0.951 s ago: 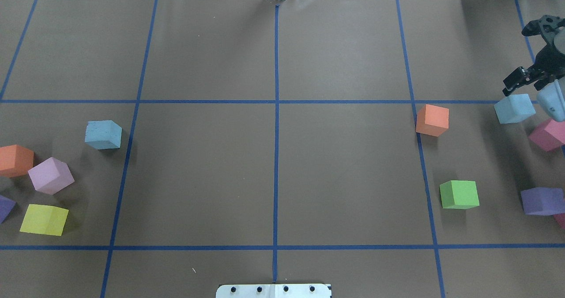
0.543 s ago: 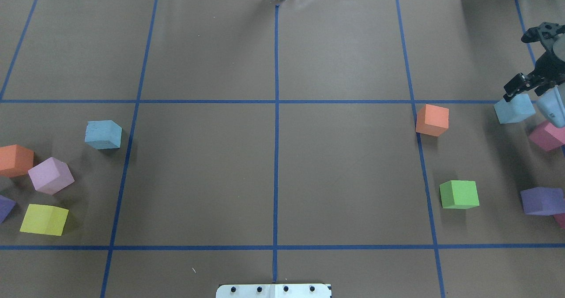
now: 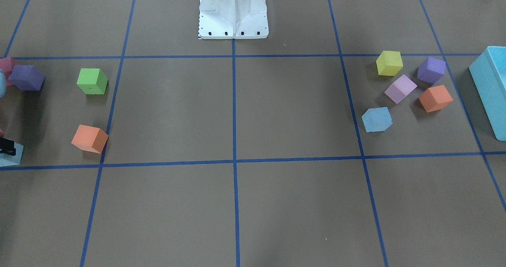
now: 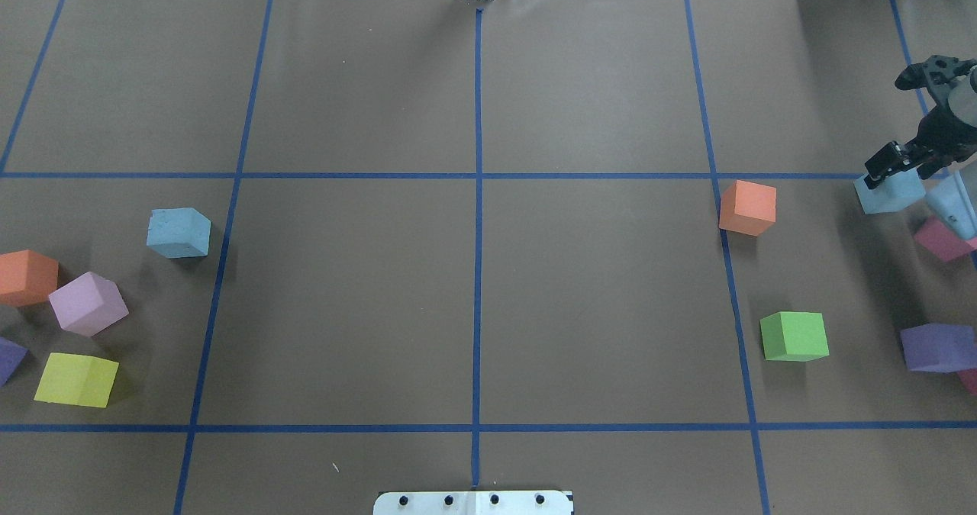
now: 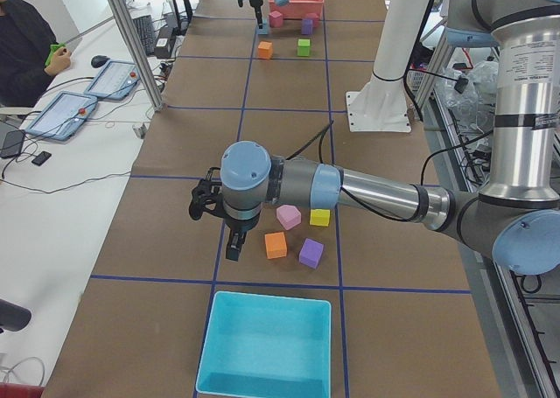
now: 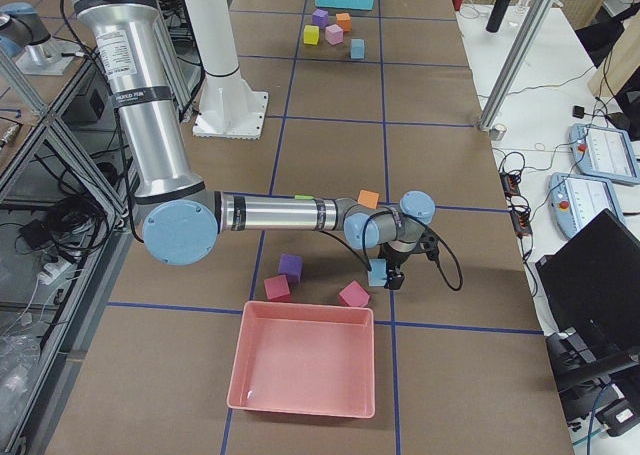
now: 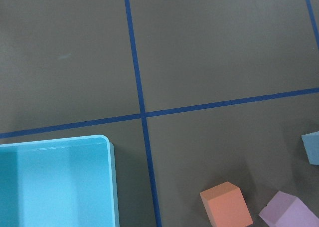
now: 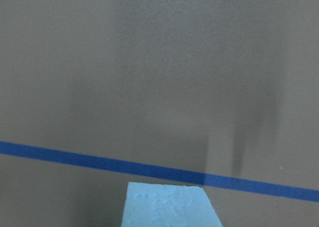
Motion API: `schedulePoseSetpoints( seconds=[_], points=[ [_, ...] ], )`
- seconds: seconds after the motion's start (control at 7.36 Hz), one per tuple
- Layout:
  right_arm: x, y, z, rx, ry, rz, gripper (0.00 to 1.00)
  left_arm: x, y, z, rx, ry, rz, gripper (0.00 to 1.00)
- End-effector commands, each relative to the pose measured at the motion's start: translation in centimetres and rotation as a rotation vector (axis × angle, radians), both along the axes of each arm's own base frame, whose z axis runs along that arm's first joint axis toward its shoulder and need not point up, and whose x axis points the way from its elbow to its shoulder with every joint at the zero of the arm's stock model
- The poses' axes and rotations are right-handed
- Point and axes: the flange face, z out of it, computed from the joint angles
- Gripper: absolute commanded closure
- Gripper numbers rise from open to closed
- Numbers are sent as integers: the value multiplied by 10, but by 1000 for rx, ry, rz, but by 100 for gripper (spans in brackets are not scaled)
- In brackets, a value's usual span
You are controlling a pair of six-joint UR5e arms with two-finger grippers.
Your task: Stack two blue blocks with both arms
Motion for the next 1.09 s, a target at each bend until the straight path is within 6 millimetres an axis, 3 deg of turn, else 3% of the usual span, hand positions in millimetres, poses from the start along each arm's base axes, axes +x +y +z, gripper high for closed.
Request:
schedulePoseSetpoints(
  seconds=[0.0,0.14,0.27,0.41,0.54,0.81,0.95],
  points=[
    [-1,7,4,12,-14,28,0,0,0,1,-1,0,0,2],
    [-2,7,3,12,-15,27,3,0,1,1,-3,0,0,2],
    [-4,7,3,12,-15,24,20,0,0,1,-3,0,0,2],
    [-6,7,3,12,-15,21,25,0,0,1,-1,0,0,2],
    [-10,9,4,11,-13,14,36,0,0,1,-3,0,0,2],
    [-18,2,-12,35,-25,7,36,1,-3,0,-4,-1,2,2],
    [-23,-7,-27,44,-38,8,36,9,-17,-13,-38,8,-30,2]
  ],
)
